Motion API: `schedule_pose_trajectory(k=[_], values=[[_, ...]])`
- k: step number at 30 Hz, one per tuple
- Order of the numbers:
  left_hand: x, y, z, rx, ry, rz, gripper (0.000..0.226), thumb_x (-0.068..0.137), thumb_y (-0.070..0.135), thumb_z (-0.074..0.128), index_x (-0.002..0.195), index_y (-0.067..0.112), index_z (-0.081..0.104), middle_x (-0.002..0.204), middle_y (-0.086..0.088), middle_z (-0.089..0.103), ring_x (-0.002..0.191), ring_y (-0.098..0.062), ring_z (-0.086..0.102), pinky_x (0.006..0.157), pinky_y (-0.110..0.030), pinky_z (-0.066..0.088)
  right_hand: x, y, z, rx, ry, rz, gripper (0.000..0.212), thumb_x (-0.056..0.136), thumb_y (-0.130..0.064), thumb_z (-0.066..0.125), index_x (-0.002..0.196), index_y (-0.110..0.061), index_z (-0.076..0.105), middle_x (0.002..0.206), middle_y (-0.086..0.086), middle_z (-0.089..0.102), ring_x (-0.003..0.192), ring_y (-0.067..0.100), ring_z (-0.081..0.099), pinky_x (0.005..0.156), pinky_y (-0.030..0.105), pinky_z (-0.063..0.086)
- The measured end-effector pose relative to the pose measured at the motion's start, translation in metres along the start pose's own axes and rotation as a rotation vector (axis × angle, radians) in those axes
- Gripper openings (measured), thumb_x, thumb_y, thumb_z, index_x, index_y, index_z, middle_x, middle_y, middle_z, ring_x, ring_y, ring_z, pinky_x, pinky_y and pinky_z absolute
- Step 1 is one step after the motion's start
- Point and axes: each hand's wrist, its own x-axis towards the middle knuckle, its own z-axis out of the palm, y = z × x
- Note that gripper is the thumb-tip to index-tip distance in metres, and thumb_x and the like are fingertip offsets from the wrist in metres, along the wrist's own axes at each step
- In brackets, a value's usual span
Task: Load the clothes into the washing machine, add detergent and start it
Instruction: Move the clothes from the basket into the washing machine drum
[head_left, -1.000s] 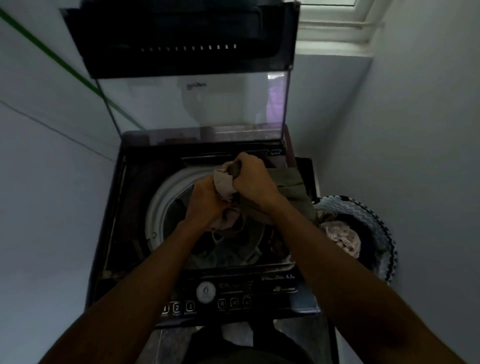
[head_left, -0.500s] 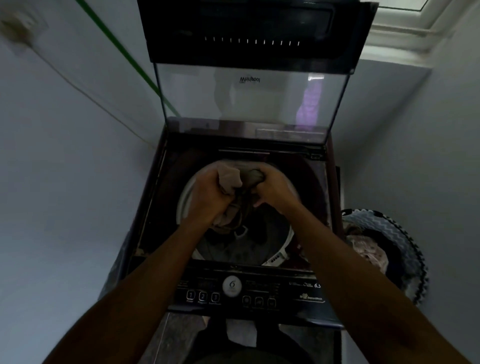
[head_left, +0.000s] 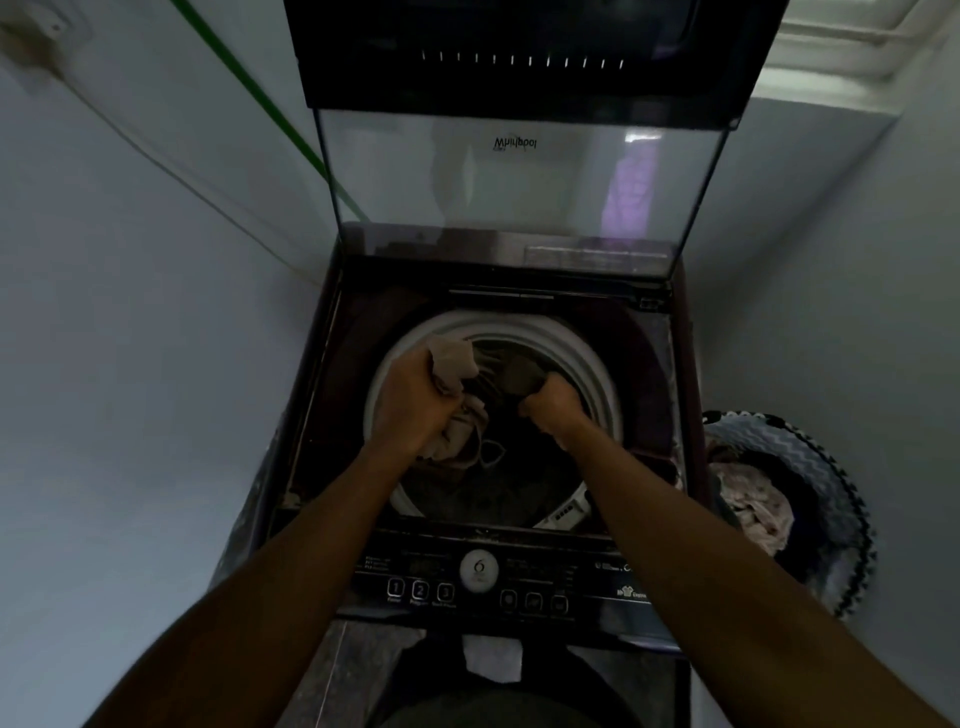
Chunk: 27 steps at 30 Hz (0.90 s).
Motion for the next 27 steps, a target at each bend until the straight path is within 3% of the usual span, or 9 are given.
schedule_pose_trajectory(k=[3,6,9,12,15,18,21,23,27], values=[[0.0,-0.01,0.009,-0.002,-0.056,-0.026,0.027,0.079,0.018,0.067,0.105,0.015,0.067,0.096,0.0,0.07,0.087,-0.011,0.065,0.075,-0.027,0.055,-0.002,-0.007,0.006,-0.027,-0.162,-0.01,0.073,0.074,-0.004,0.072,0.14,-0.008,0.04,0.13,0.015,0.054,0.114,0.032,0.055,0.085,0.04,0.054],[0.004,-0.014,0.018,0.018,-0.075,-0.073,0.032,0.082,0.028,0.067,0.112,0.018,0.065,0.103,0.003,0.068,0.089,-0.007,0.063,0.072,-0.016,0.051,-0.007,-0.021,0.01,-0.072,-0.267,-0.308,0.086,0.076,-0.004,0.074,0.149,-0.019,0.031,0.143,0.01,0.046,0.129,0.031,0.047,0.097,0.043,0.05],[0.004,-0.01,0.028,-0.024,-0.12,-0.096,0.017,0.087,0.019,0.064,0.103,0.019,0.062,0.096,0.008,0.063,0.079,0.004,0.057,0.066,-0.002,0.042,-0.011,-0.034,0.011,-0.018,-0.505,-0.381,0.096,0.075,0.005,0.072,0.153,-0.024,0.023,0.137,0.005,0.051,0.121,0.022,0.054,0.09,0.037,0.055],[0.005,-0.007,0.033,-0.11,-0.068,-0.113,0.024,0.086,0.024,0.062,0.108,0.017,0.06,0.099,0.007,0.065,0.084,0.001,0.062,0.074,-0.017,0.053,-0.014,-0.042,0.011,0.039,-0.662,-0.345,0.099,0.073,0.009,0.073,0.152,-0.021,0.021,0.121,0.001,0.058,0.105,0.014,0.062,0.076,0.025,0.058],[0.008,-0.003,0.033,-0.163,-0.06,-0.119,0.034,0.082,0.02,0.066,0.115,0.018,0.059,0.098,0.012,0.063,0.086,0.005,0.061,0.07,-0.012,0.05,-0.009,-0.037,0.017,-0.136,-0.524,-0.501,0.09,0.079,-0.007,0.075,0.152,-0.014,0.023,0.138,0.008,0.05,0.12,0.016,0.054,0.096,0.028,0.05],[0.011,0.0,0.032,-0.177,-0.075,-0.07,0.045,0.082,0.017,0.071,0.124,0.013,0.056,0.109,0.008,0.061,0.099,-0.003,0.061,0.076,-0.004,0.045,-0.007,-0.037,0.019,-0.161,-0.314,-0.557,0.053,0.09,-0.019,0.064,0.139,-0.01,0.047,0.123,0.012,0.06,0.102,0.013,0.055,0.081,0.025,0.045],[0.016,0.003,0.023,-0.19,-0.051,-0.074,0.061,0.077,0.024,0.081,0.129,0.009,0.054,0.115,0.006,0.055,0.103,-0.005,0.055,0.084,-0.008,0.043,-0.004,-0.042,0.01,-0.081,-0.197,-0.529,0.035,0.09,-0.027,0.061,0.124,-0.02,0.059,0.104,-0.006,0.063,0.091,0.007,0.058,0.072,0.019,0.044],[0.021,0.002,0.017,-0.188,-0.034,-0.025,0.067,0.07,0.036,0.085,0.125,0.011,0.057,0.115,0.007,0.057,0.103,-0.005,0.058,0.089,-0.021,0.05,0.002,-0.043,0.008,-0.049,-0.135,-0.493,0.035,0.088,-0.03,0.063,0.121,-0.018,0.062,0.102,-0.008,0.062,0.095,0.01,0.061,0.074,0.022,0.045],[0.025,-0.006,0.008,-0.098,-0.076,0.016,0.07,0.074,0.033,0.081,0.134,0.017,0.049,0.126,-0.001,0.055,0.114,-0.012,0.054,0.094,-0.027,0.048,0.005,-0.043,0.009,0.045,-0.079,-0.393,0.056,0.073,-0.043,0.067,0.123,-0.019,0.062,0.108,0.001,0.068,0.098,0.022,0.065,0.078,0.035,0.054]])
